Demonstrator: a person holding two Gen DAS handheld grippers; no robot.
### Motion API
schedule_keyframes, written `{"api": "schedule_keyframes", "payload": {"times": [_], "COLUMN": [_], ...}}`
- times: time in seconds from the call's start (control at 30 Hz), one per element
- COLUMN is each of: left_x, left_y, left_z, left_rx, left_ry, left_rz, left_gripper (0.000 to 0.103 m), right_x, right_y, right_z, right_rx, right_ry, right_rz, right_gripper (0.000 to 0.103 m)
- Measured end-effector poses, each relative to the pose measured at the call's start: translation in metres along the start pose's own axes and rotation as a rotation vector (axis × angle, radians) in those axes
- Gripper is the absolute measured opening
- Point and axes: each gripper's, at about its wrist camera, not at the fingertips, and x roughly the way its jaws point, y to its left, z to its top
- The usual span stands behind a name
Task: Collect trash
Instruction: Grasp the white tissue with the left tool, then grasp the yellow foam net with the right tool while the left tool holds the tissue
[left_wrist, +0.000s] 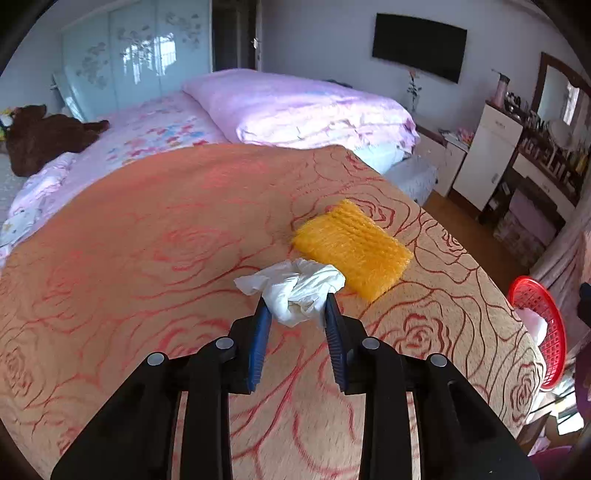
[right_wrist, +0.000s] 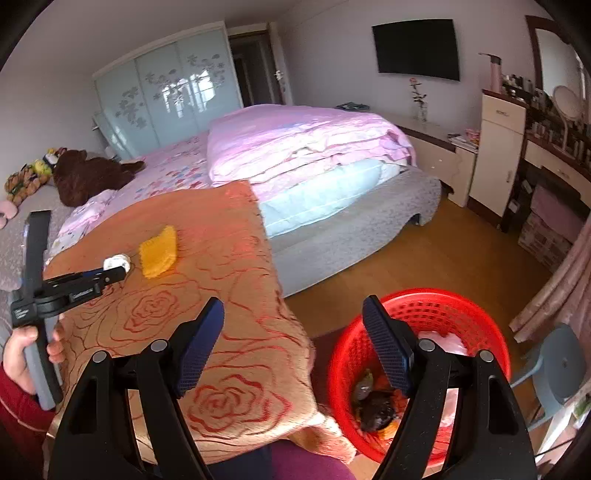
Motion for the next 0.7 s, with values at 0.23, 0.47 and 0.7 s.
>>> {"api": "schedule_keyframes", "payload": {"times": [0.23, 0.47, 0.7], "left_x": [-0.039, -0.055, -0.062], "left_y": [0.009, 0.029, 0.041], "left_z": [-0.015, -0.034, -0.043], "left_rx": [-0.038, -0.092, -0.12], "left_ry": [-0.062, -0.071, -0.078], "left_rz": [0.089, 0.125, 0.151], "left_gripper": [0.028, 0.028, 0.028], "right_x": [0.036, 0.083, 0.132], "right_y": [0.051, 0.118, 0.159], "right_z": [0.014, 0.032, 0.05], "right_rx": [-0.108, -0.285, -0.342], "right_ry": [0.039, 0.065, 0.141], "right_rz": [0.07, 0.142, 0.21], "right_gripper": [0.075, 0.075, 0.075]}}
